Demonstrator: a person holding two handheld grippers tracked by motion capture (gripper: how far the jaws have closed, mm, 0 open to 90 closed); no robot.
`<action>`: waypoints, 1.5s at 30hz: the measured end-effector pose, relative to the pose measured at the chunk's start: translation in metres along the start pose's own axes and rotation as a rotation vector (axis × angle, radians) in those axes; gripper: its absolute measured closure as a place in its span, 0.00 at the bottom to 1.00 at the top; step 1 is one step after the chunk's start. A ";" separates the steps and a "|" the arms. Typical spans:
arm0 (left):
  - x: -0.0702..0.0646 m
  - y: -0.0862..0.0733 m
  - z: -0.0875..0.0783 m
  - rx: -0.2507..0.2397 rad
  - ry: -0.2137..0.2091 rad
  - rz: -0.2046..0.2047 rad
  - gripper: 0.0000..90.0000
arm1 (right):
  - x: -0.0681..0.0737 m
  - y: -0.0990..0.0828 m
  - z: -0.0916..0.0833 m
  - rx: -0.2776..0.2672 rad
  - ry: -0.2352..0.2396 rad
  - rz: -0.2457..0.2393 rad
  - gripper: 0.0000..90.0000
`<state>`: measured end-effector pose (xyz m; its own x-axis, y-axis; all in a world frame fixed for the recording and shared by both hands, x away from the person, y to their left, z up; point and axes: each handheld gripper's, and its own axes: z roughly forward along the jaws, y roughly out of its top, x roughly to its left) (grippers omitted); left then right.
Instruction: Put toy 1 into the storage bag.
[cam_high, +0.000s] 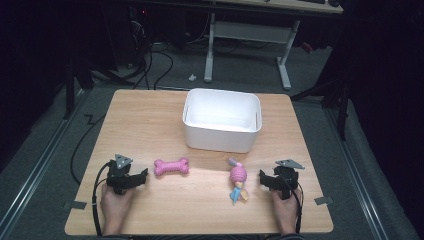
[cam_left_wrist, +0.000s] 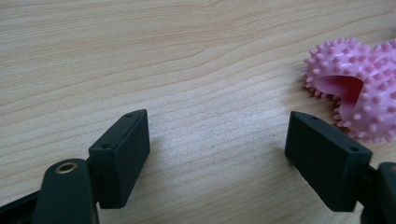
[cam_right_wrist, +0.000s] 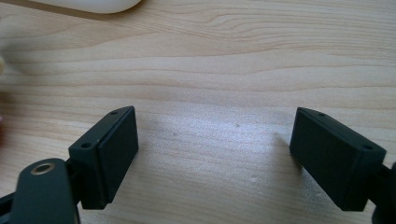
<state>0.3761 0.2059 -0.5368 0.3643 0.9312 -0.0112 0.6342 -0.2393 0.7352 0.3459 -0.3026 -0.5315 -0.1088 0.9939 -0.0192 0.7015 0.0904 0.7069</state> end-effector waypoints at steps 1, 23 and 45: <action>0.000 0.000 0.000 0.000 0.000 0.000 0.25 | 0.000 0.000 0.000 0.000 0.000 0.000 0.17; 0.000 0.000 0.000 0.001 -0.009 0.004 0.24 | 0.001 0.000 0.000 -0.001 0.005 -0.009 0.18; 0.001 0.002 -0.002 0.012 -0.070 0.007 0.26 | 0.002 0.000 -0.001 -0.002 0.013 -0.016 0.18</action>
<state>0.3762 0.2069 -0.5338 0.4153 0.9081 -0.0542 0.6395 -0.2491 0.7273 0.3451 -0.3010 -0.5314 -0.1292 0.9914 -0.0208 0.6983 0.1058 0.7080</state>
